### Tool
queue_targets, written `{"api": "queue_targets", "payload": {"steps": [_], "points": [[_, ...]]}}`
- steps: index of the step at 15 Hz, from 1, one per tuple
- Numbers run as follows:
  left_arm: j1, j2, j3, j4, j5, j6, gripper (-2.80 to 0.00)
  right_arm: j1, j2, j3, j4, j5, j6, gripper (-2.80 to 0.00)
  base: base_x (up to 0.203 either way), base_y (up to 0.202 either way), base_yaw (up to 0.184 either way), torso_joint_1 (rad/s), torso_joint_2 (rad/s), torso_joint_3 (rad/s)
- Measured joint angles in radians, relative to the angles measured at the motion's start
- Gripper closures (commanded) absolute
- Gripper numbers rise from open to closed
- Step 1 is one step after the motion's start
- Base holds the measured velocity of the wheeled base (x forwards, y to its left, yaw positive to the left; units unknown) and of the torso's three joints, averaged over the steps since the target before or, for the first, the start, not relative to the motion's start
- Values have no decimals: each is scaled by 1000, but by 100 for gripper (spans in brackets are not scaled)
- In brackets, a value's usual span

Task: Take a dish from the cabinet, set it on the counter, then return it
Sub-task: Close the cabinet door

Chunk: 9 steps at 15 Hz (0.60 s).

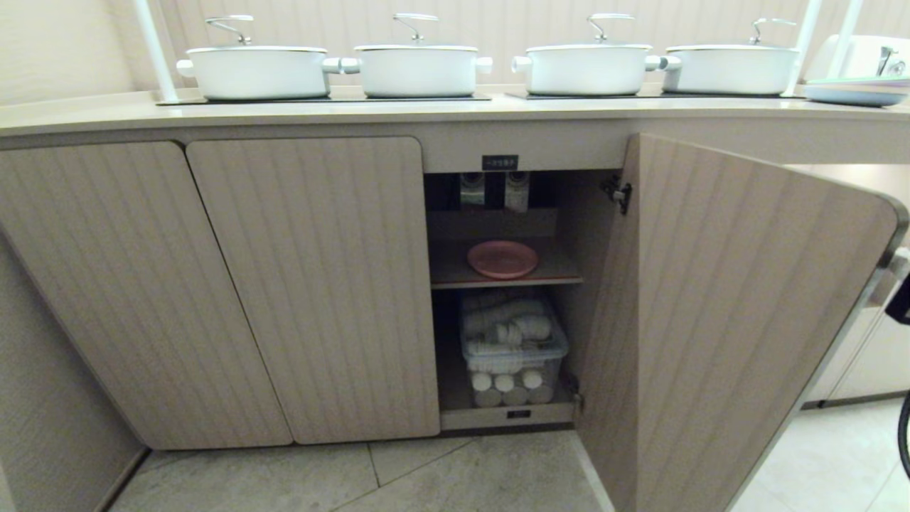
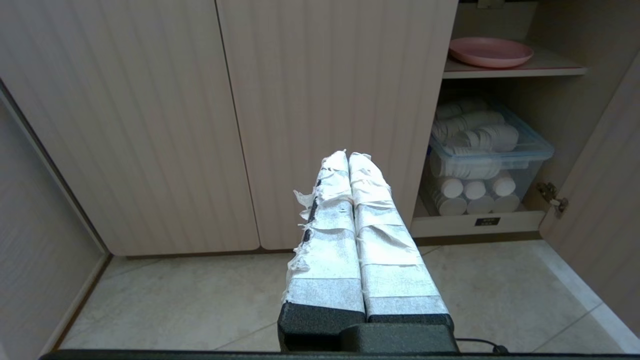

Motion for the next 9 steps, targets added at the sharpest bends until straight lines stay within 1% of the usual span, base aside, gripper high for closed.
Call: {"api": "queue_targets", "payload": {"steps": [6,9], "points": [[0,0,0,0,0,0,0,2,79,-29,-10,0,3,0,0,0,0,0,0,0],[0,0,0,0,-1,0,0,26,119,-27,-71,-1,9,0,0,0,0,0,0,0]]}}
